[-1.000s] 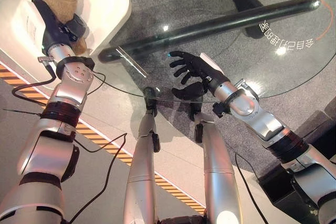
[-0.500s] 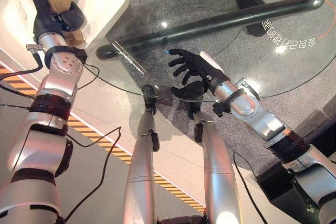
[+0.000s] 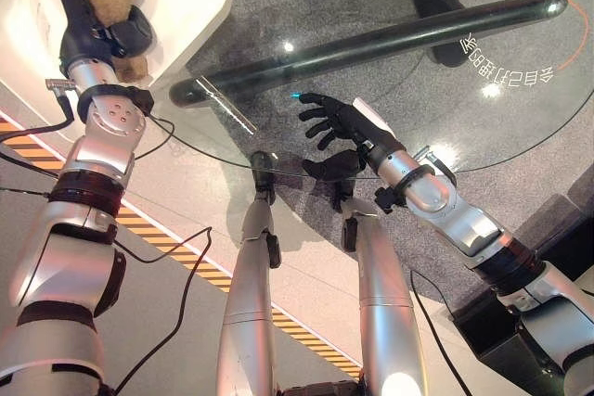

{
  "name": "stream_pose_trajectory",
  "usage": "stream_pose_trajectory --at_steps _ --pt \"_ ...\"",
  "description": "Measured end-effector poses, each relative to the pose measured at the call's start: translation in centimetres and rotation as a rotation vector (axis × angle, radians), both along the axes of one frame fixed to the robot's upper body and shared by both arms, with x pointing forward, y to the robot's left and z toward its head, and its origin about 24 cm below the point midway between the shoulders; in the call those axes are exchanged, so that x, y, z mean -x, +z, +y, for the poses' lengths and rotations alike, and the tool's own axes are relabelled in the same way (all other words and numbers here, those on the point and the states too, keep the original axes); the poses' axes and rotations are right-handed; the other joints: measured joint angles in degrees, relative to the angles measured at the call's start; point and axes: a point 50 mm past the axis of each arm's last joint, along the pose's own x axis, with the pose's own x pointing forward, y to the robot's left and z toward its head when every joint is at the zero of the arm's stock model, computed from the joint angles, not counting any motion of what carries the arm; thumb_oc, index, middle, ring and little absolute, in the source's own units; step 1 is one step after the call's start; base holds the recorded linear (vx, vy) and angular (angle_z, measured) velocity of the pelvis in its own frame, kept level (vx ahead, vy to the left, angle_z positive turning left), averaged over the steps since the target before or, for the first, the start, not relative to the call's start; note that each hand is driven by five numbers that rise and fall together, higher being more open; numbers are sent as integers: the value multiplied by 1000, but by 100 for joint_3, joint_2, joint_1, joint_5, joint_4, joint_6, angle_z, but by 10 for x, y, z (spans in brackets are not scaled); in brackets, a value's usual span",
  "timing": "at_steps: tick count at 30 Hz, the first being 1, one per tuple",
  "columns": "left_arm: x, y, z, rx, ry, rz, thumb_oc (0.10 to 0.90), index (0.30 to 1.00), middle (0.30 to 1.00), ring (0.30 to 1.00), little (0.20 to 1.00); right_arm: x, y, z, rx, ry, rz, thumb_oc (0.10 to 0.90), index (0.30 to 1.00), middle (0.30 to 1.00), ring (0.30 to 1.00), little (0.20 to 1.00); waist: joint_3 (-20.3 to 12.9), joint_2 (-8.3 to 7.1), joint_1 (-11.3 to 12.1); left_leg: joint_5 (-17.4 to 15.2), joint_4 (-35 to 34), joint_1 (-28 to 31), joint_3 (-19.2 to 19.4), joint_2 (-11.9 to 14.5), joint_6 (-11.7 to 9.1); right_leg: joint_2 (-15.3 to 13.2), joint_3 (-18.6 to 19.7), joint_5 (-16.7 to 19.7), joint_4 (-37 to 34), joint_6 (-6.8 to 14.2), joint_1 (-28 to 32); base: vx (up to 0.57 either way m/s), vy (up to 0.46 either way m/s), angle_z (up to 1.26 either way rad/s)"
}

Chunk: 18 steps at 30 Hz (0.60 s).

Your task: Wipe the table with a cloth and put it in the basket.

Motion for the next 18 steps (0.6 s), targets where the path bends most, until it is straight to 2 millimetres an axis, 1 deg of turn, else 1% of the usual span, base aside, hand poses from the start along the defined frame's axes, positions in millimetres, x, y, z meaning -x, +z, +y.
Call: stream_pose_trajectory --at_steps 3,4,7,9,10,11,14,16,18 --pt "3 -9 -6 -11 -44 -3 800 900 900 900 900 4 -13 -3 20 -15 24 800 900 900 900 900 0 -1 2 14 -40 114 9 -1 3 1 10 0 4 0 87 -40 -78 0" --pt "6 -13 -7 -6 -62 -6 800 900 900 900 900 6 -21 -3 23 -24 43 800 900 900 900 900 5 -8 8 43 -101 215 13 -1 0 1 14 1 -2 -2 161 -38 -50 -1" --pt "10 -23 -6 7 -78 -4 800 900 900 900 900 10 -32 -4 36 -32 68 800 900 900 900 900 5 -7 24 52 -165 398 15 7 -11 19 12 1 -18 -5 303 -52 -57 -4" --pt "15 -33 -4 22 -87 7 800 900 900 900 900 14 -41 -7 42 -45 91 800 900 900 900 900 5 -7 49 64 -266 579 21 16 -27 34 15 3 -46 -8 438 -56 -76 -3" --pt "19 -39 -2 36 -99 16 800 900 900 900 900 17 -46 -10 41 -55 105 800 900 900 900 900 7 -5 76 79 -313 694 19 26 -46 48 9 3 -72 -9 539 -80 -118 -3" --pt "26 -50 -1 51 -113 22 800 900 900 900 900 21 -54 -17 35 -75 127 800 900 900 900 900 7 -5 106 91 -404 889 16 43 -62 69 2 5 -142 -13 720 -85 -123 -2" --pt "35 -69 1 65 -132 71 800 900 900 900 900 27 -65 -27 49 -114 148 800 900 900 900 900 6 -5 193 96 -501 1275 18 57 -67 87 -5 -17 -220 -23 1095 -75 -124 -2" --pt "39 -73 1 66 -155 88 800 900 900 900 900 30 -71 -32 49 -130 165 800 900 900 900 900 6 -5 261 94 -582 1530 12 66 -68 94 -18 -40 -243 -33 1329 -61 -106 1" --pt "42 -74 1 67 -166 90 800 900 900 900 900 31 -71 -34 47 -132 170 800 900 900 900 900 6 -4 330 98 -630 1705 14 68 -70 98 -15 -49 -248 -37 1473 -60 -103 0"
